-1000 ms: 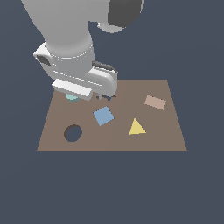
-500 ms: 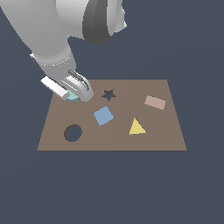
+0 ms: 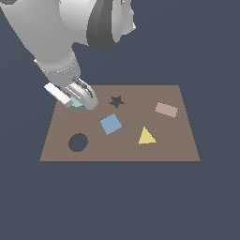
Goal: Insert a designated object into the corresponding slot on a board.
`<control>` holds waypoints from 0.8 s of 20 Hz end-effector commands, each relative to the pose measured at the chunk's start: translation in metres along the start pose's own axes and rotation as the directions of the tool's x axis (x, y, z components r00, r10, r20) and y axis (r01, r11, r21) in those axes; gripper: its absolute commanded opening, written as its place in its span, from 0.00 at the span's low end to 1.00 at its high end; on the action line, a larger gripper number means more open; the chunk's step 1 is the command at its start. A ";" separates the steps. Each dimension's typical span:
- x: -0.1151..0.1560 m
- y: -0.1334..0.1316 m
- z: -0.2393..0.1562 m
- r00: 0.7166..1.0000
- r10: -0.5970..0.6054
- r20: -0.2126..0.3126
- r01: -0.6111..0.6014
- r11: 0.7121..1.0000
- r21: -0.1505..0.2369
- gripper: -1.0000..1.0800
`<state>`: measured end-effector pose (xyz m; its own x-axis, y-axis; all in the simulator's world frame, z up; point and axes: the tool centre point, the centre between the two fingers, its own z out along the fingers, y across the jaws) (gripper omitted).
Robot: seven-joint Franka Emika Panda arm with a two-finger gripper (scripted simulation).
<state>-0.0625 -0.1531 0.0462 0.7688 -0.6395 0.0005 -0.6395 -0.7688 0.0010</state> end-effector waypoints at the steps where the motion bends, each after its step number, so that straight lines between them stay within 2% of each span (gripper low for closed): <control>1: -0.001 0.000 0.008 1.000 0.002 0.001 -0.002 1.000 0.000 0.96; 6: -0.001 0.001 0.016 1.000 0.005 0.001 -0.005 1.000 0.001 0.96; 7: -0.001 0.001 0.016 1.000 0.005 0.001 -0.005 1.000 0.001 0.00; 16: -0.001 0.001 0.016 1.000 0.005 0.001 -0.005 1.000 0.001 0.00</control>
<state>-0.0634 -0.1524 0.0308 0.7664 -0.6424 0.0005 -0.6424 -0.7664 -0.0008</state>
